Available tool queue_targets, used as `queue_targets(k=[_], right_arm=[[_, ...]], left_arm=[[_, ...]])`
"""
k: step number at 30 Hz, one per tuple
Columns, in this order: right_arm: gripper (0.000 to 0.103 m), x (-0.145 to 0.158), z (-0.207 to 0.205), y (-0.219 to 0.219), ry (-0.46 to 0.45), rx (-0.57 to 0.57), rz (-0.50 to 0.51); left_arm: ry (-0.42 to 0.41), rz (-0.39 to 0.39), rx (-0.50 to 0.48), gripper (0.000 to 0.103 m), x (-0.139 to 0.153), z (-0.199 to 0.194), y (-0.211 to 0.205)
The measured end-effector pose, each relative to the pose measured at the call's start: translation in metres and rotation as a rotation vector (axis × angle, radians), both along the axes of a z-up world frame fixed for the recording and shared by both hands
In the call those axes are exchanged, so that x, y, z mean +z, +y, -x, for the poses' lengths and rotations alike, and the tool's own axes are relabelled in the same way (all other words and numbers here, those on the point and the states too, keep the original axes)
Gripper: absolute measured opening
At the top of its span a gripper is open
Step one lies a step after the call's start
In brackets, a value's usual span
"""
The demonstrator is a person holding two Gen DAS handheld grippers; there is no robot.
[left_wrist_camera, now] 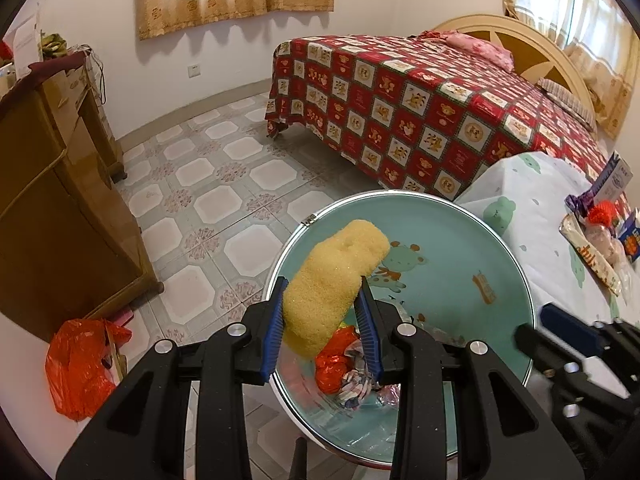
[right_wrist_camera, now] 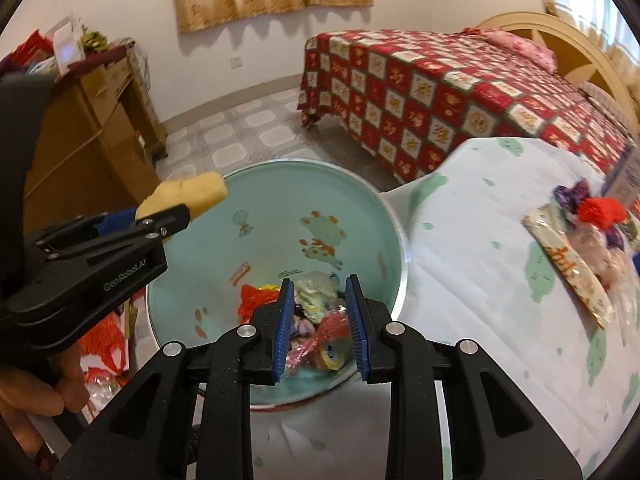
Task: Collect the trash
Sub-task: 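Open the right tool releasing the pink bag while the left tool releases the sponge into the bucket, then grasp the clear plastic bag on the table with the right tool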
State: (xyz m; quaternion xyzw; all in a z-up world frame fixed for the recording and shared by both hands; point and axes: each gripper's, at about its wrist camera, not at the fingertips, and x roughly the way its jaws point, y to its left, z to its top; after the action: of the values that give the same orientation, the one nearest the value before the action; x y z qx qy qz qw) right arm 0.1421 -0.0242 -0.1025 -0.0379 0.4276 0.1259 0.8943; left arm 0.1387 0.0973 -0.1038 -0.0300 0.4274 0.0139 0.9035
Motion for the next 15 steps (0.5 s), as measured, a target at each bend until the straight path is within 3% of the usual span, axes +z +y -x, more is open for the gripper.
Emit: queue_targets(k=[11,15], right_arm=[[0.027,0.018,0.022,-0.036,-0.033,-0.137,-0.051],[0.027,0.02,0.029,-0.047,-0.041,-0.171,-0.06]], left_arm=[[0.006,-0.058,-0.085,0.04,-0.006,0.005,-0.026],[-0.016,-0.091,-0.086,0.058,-0.003,0.009,-0.03]])
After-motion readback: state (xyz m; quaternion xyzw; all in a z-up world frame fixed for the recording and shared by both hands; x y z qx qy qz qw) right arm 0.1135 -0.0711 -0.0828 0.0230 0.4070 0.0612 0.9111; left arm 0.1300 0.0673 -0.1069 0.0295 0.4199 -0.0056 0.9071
